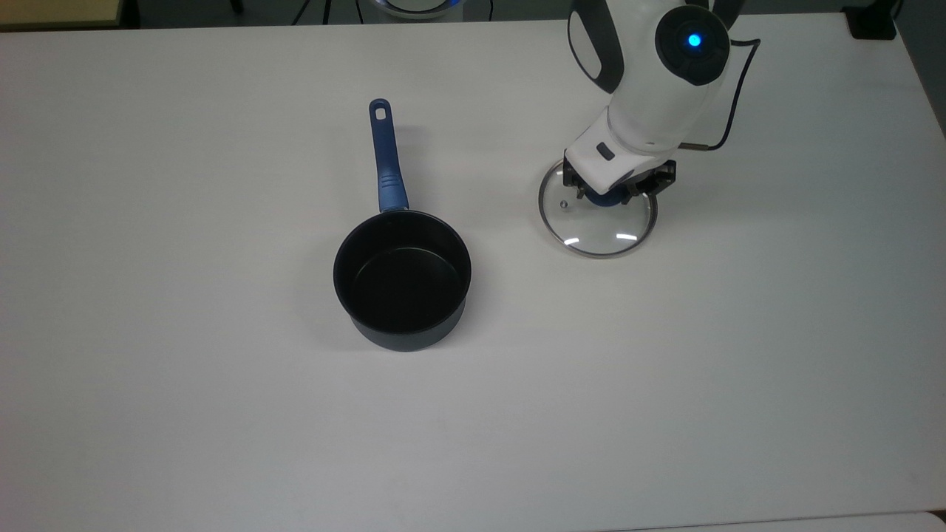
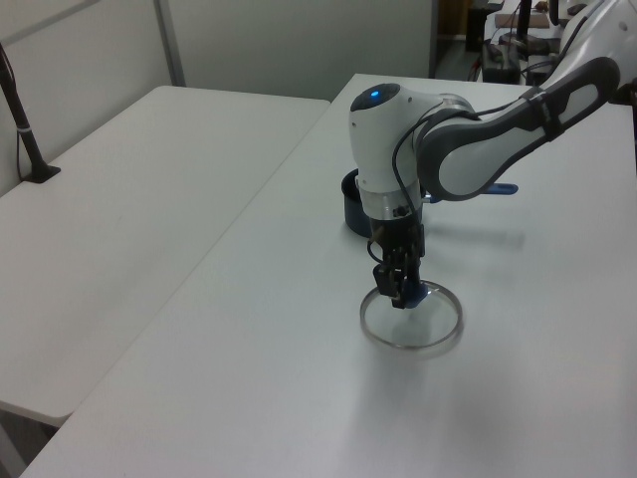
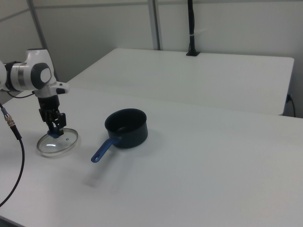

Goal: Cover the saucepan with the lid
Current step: 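Lift the glass lid and carry it over the saucepan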

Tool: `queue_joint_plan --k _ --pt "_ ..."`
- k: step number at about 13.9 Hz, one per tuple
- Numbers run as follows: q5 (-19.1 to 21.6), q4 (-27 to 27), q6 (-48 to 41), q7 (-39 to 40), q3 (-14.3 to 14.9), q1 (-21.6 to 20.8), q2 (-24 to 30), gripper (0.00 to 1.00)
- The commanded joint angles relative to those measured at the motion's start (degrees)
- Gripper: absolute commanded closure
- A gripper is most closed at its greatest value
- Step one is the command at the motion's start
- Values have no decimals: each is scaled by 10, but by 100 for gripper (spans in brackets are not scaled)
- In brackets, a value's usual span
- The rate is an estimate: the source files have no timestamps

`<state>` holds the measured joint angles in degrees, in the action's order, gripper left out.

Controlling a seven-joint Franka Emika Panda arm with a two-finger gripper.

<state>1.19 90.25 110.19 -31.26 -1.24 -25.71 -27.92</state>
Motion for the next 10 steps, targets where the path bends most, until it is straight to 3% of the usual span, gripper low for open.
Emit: queue_joint_plan --k 1,6,10 --pt "-1 5 -35 9 6 1 48 66" --pt "-3 -34 -55 29 9 28 60 66" --pt "-10 -95 -109 56 9 101 57 66"
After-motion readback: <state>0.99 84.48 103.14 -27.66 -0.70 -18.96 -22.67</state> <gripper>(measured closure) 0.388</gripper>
